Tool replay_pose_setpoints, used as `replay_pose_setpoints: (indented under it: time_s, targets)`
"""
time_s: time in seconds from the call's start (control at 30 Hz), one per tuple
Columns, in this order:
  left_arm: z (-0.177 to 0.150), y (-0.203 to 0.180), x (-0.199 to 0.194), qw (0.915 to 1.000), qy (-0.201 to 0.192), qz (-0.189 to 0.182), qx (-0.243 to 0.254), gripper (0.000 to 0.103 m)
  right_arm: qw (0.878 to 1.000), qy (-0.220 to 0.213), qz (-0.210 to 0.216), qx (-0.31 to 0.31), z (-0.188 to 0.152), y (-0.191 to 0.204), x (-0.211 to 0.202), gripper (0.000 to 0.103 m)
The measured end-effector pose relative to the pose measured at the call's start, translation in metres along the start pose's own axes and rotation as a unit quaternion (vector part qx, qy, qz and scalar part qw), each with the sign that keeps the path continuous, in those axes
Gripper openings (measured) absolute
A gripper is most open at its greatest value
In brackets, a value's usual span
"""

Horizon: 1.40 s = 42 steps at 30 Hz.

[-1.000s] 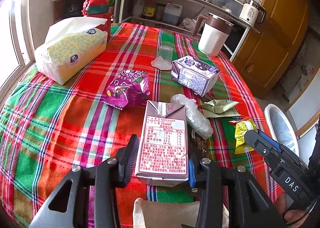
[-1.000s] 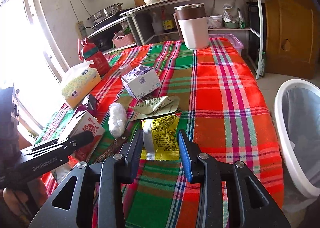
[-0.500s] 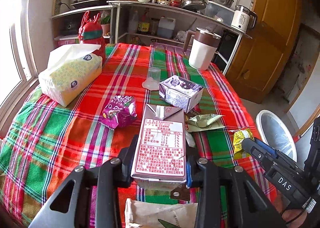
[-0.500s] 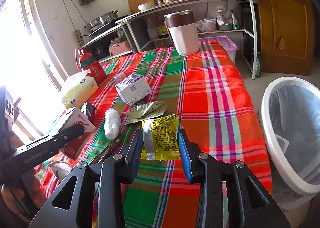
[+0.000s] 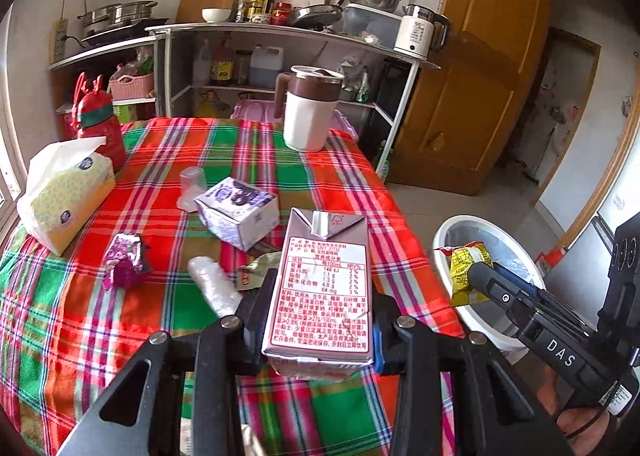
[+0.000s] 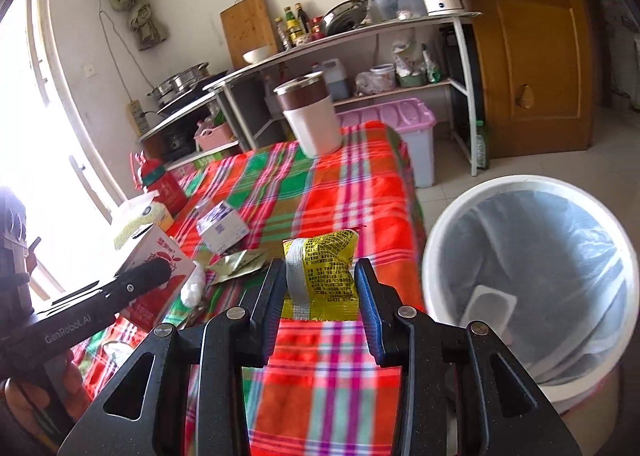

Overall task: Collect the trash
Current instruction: 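Carry the carton and wrapper over the bin and open both tools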

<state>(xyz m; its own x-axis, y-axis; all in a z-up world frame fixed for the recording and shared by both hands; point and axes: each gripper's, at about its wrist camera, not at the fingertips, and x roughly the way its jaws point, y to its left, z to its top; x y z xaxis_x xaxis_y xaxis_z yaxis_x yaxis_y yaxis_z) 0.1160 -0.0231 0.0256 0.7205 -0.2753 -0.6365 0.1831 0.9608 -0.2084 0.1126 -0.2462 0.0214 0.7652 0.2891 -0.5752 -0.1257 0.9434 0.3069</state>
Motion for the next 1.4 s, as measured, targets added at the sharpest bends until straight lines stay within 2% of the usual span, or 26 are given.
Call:
replay_pose_setpoints:
  time_s: [0.37, 0.63, 0.9, 1.2, 1.27, 1.4]
  targets:
    - [0.01, -0.082, 0.033, 0.9959, 0.024, -0.07, 0.052, 0.039, 0.996, -0.022, -0.067, 0.046, 0.009, -0.076, -0.034, 0.036]
    - [0.003, -0.133, 0.062, 0.9896, 0.056, -0.105, 0.081, 0.039, 0.991, -0.016, -0.112, 0.073, 0.006, -0.128, -0.046, 0.036]
    - [-0.007, -0.171, 0.085, 0.9846, 0.077, -0.116, 0.106, 0.039, 0.987, 0.0, -0.14, 0.081, 0.004, -0.158, -0.041, 0.036]
    - [-0.013, -0.193, 0.103, 0.9809, 0.097, -0.122, 0.116, 0.04, 0.982, 0.025, -0.163, 0.096, -0.004, -0.182, -0.03, 0.037]
    - [-0.015, -0.196, 0.104, 0.9797, 0.1, -0.127, 0.119, 0.048, 0.981, 0.03, -0.161, 0.106, -0.006, -0.186, -0.03, 0.037]
    - [-0.014, -0.193, 0.103, 0.9806, 0.099, -0.122, 0.117, 0.052, 0.98, 0.029, -0.16, 0.116, -0.008, -0.19, -0.034, 0.042]
